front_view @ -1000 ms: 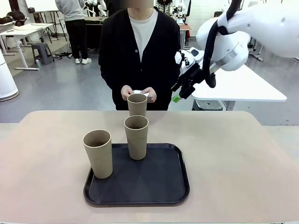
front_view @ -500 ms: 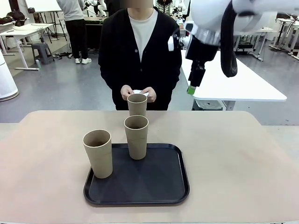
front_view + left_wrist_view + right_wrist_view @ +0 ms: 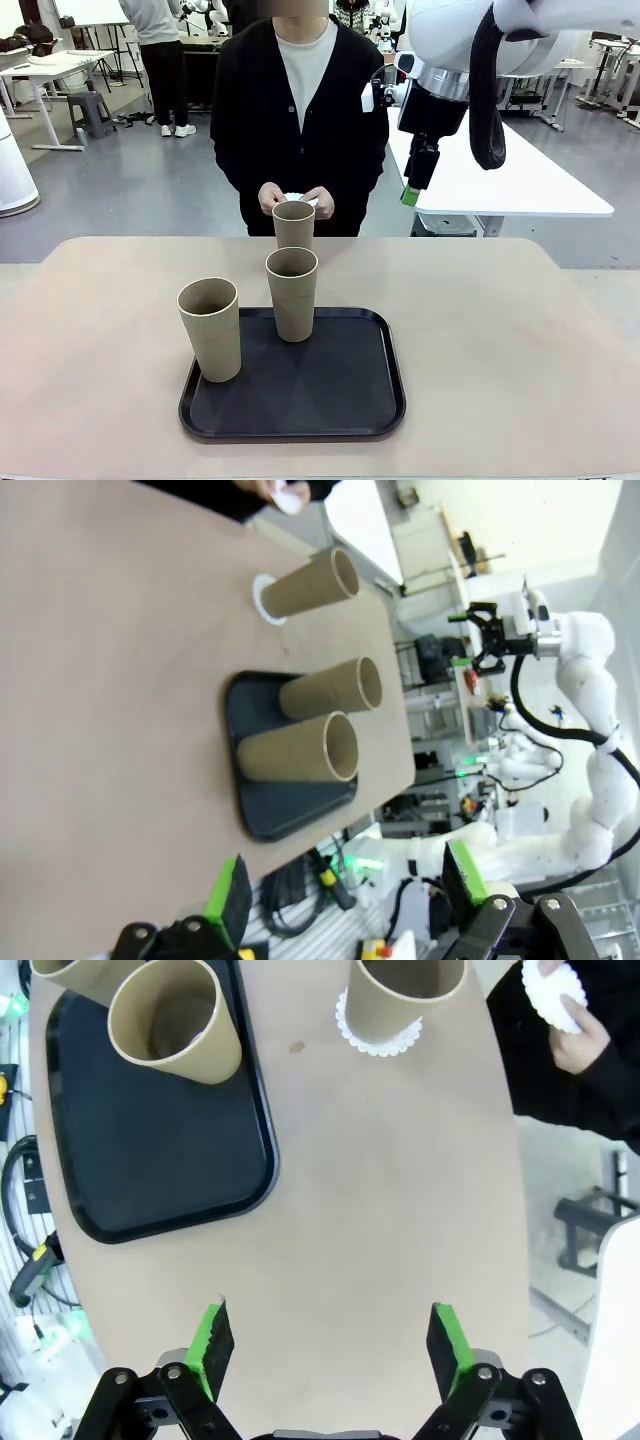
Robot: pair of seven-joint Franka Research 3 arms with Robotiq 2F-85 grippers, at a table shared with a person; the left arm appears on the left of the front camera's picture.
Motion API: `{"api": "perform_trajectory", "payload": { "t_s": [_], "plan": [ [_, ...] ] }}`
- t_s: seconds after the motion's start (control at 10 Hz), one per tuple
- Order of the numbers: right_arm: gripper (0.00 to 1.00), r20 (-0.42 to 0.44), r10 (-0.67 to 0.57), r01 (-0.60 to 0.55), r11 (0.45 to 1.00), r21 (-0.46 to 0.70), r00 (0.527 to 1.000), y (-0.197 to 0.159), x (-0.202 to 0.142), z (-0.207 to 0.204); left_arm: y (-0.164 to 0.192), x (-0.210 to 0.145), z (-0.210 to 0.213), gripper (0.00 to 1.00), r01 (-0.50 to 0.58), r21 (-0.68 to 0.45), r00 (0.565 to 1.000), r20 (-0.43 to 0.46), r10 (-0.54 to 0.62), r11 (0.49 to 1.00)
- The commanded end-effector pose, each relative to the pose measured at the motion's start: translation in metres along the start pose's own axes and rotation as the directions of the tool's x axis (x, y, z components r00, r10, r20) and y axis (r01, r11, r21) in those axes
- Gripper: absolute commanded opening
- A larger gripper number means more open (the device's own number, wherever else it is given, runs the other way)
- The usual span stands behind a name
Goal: Place coasters on the table and set cups on them.
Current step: Pick up one Reusable plastic cup and place it on a coaster set by the human, then take one Reusable plastic cup from the Flat Tray and place it on a coaster set by the human.
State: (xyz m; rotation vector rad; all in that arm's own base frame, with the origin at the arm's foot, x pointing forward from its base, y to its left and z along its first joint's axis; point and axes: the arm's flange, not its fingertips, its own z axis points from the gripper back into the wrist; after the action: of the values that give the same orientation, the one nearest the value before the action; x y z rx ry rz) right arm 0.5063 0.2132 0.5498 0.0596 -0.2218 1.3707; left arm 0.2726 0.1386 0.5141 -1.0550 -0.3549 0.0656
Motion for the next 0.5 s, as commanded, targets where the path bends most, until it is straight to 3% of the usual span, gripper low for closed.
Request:
{"api": "perform_trajectory", "payload": {
  "t_s": [0.0,0.4],
  "plan": [
    [1.0,0.007,0.019,-0.018,1.0,-0.015,1.0,0.0023,-0.0022,-0.001,0.0007,0.0007,0.0012,1.0,0.021,-0.013,1.0,0.009,-0.021,1.0],
    [1.0,0.007,0.019,-0.018,1.0,-0.015,1.0,0.0023,-0.0022,-0.001,0.0007,0.0007,0.0012,1.0,0.021,-0.013,1.0,0.009,-0.021,1.0]
  ]
}}
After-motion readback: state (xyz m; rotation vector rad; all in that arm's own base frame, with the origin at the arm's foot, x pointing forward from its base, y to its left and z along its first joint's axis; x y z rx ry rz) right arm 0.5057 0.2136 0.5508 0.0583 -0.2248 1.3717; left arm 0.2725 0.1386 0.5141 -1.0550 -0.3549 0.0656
